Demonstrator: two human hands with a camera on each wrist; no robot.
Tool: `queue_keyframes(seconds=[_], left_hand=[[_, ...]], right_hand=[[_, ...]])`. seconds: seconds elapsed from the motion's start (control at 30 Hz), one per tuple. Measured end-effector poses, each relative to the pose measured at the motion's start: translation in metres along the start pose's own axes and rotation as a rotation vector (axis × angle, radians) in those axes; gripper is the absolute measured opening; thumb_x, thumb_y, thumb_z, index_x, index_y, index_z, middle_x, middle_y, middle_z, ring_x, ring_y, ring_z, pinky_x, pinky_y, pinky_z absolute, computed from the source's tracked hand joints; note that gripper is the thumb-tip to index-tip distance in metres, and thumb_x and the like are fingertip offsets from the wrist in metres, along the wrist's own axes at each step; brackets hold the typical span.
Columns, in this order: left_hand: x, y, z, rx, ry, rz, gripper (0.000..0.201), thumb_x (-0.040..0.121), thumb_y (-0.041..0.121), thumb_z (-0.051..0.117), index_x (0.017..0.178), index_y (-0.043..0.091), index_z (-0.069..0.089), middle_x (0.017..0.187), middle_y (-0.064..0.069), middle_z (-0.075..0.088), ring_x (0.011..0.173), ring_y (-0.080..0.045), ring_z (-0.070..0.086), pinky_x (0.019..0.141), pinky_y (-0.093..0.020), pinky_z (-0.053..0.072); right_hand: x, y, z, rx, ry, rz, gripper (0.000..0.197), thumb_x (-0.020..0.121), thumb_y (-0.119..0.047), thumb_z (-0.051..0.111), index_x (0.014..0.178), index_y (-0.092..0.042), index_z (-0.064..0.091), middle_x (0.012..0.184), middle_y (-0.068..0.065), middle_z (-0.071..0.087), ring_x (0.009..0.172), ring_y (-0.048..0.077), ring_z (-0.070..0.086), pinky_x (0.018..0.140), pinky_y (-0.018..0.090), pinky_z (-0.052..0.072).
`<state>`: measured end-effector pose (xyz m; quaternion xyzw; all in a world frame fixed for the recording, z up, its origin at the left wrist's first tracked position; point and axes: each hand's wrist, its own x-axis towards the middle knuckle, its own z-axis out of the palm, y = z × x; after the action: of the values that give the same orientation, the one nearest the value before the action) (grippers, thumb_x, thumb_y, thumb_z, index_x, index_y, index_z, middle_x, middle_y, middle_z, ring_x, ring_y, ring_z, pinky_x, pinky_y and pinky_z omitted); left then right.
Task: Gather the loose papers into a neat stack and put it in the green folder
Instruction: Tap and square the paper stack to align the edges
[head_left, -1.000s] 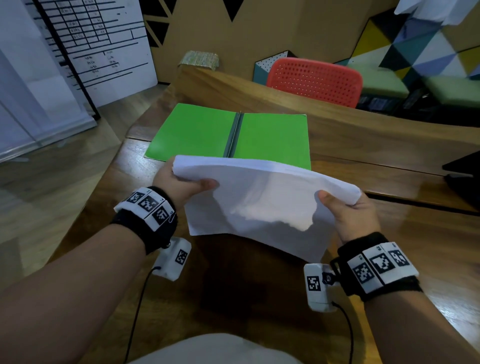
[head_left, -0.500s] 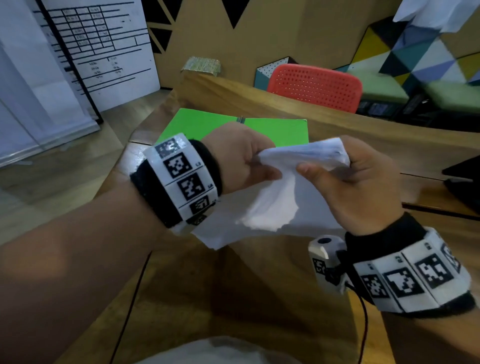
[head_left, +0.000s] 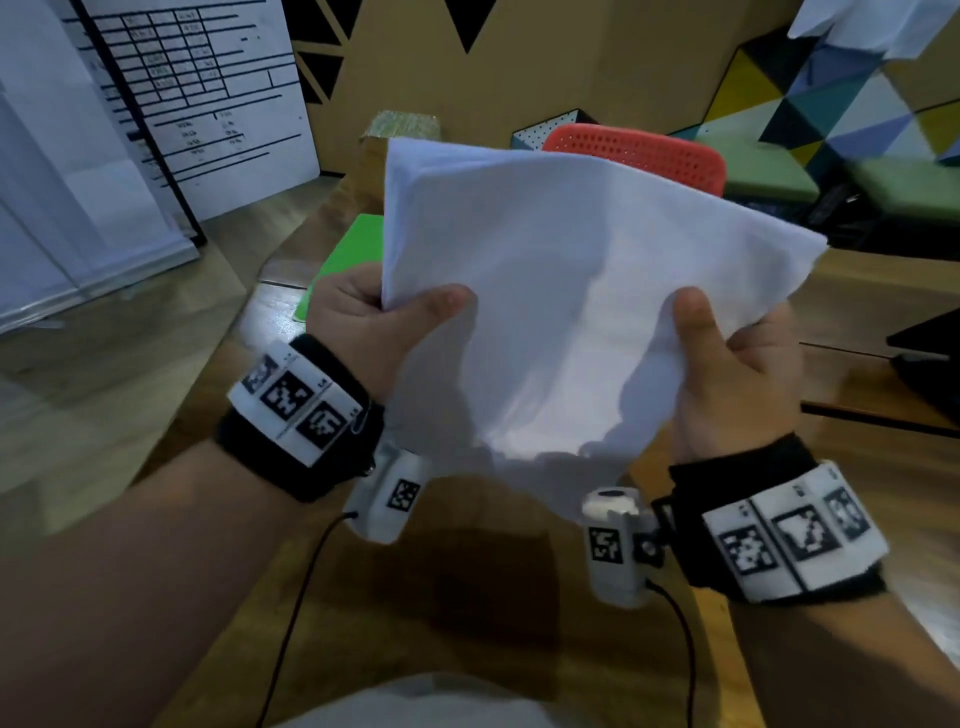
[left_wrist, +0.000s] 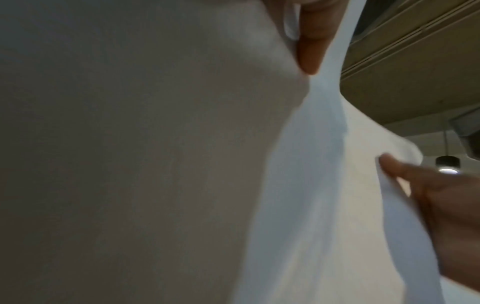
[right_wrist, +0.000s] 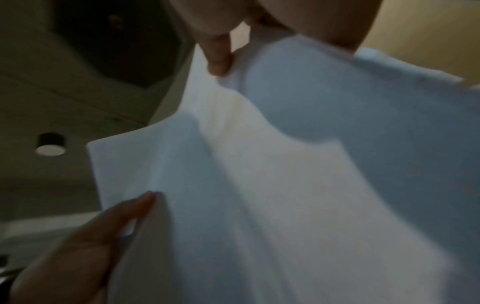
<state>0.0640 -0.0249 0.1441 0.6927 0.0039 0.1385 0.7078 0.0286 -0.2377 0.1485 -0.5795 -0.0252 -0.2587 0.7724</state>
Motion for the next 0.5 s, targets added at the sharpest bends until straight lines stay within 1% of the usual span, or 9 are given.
queue_keyframes(seconds=[0.03,0.07,0.1,0.13,0.23,0.33,0.4,0.47,0.5], left_hand=[[-0.004,-0.005,0.002,0.008,0.032,0.017,0.016,0.06,0.02,0.081,0.049,0.022,0.069,0.047,0.017,0.064,0.057,-0.012,0.058,0.052,-0.033,0.051],[-0.008,-0.011,0.004,0.021,0.05,0.03,0.018,0.061,0.019,0.08,0.048,0.022,0.067,0.047,0.02,0.063,0.056,-0.008,0.057,0.052,-0.031,0.051],[-0.01,-0.018,0.005,0.041,0.054,0.023,0.019,0.063,0.018,0.079,0.048,0.021,0.066,0.047,0.023,0.062,0.052,-0.003,0.056,0.051,-0.028,0.051],[-0.012,-0.025,0.006,0.062,0.054,-0.005,0.021,0.065,0.016,0.079,0.05,0.022,0.064,0.046,0.026,0.061,0.049,0.002,0.056,0.051,-0.023,0.051],[-0.014,-0.045,0.006,0.118,-0.041,-0.084,0.025,0.072,0.007,0.075,0.063,0.026,0.061,0.048,0.025,0.063,0.049,0.008,0.059,0.05,-0.012,0.051],[-0.013,-0.045,0.007,0.103,-0.106,-0.051,0.032,0.07,0.006,0.076,0.084,0.03,0.059,0.068,0.016,0.067,0.059,0.008,0.062,0.058,-0.019,0.055],[-0.009,-0.037,0.006,0.031,-0.141,0.094,0.054,0.064,0.01,0.074,0.106,0.034,0.049,0.086,0.011,0.065,0.069,0.004,0.064,0.064,-0.021,0.056],[-0.004,-0.029,0.005,0.021,-0.194,0.263,0.064,0.066,0.012,0.071,0.117,0.036,0.04,0.102,0.009,0.063,0.078,0.0,0.064,0.069,-0.02,0.055],[-0.003,-0.026,0.005,0.052,-0.221,0.329,0.059,0.068,0.013,0.068,0.114,0.039,0.042,0.107,0.012,0.063,0.083,0.0,0.063,0.071,-0.02,0.054]], right_hand=[[-0.004,0.002,0.004,-0.084,0.024,-0.058,0.044,0.089,-0.015,0.059,0.123,0.01,0.046,0.106,0.016,0.062,0.1,0.026,0.063,0.084,0.033,0.054],[-0.009,0.005,0.006,-0.162,0.048,-0.086,0.032,0.09,-0.013,0.056,0.119,0.0,0.051,0.105,0.011,0.063,0.098,0.017,0.065,0.082,0.028,0.054],[-0.014,0.007,0.008,-0.222,0.057,-0.099,0.022,0.09,-0.012,0.055,0.112,-0.015,0.052,0.102,0.002,0.063,0.092,0.005,0.065,0.079,0.021,0.052],[-0.018,0.012,0.009,-0.284,0.052,-0.102,0.023,0.09,-0.011,0.054,0.105,-0.028,0.049,0.099,-0.007,0.06,0.087,-0.007,0.063,0.076,0.016,0.05],[-0.025,0.03,0.0,-0.443,0.033,0.006,0.026,0.091,-0.01,0.052,0.094,-0.035,0.044,0.091,-0.016,0.055,0.078,-0.016,0.056,0.075,0.02,0.046],[-0.021,0.033,-0.006,-0.461,0.068,0.03,0.033,0.089,-0.006,0.054,0.097,-0.036,0.043,0.095,-0.018,0.053,0.08,-0.017,0.056,0.079,0.019,0.047],[-0.015,0.028,-0.009,-0.505,0.087,-0.053,0.044,0.086,-0.001,0.055,0.106,-0.035,0.037,0.104,-0.019,0.046,0.089,-0.011,0.053,0.084,0.014,0.046],[-0.01,0.021,-0.013,-0.591,0.066,-0.194,0.054,0.084,0.001,0.053,0.112,-0.041,0.035,0.114,-0.013,0.045,0.109,0.007,0.048,0.099,0.025,0.041],[-0.007,0.02,-0.015,-0.628,0.044,-0.245,0.055,0.084,-0.004,0.052,0.113,-0.048,0.036,0.116,-0.01,0.047,0.112,0.016,0.049,0.101,0.033,0.041]])
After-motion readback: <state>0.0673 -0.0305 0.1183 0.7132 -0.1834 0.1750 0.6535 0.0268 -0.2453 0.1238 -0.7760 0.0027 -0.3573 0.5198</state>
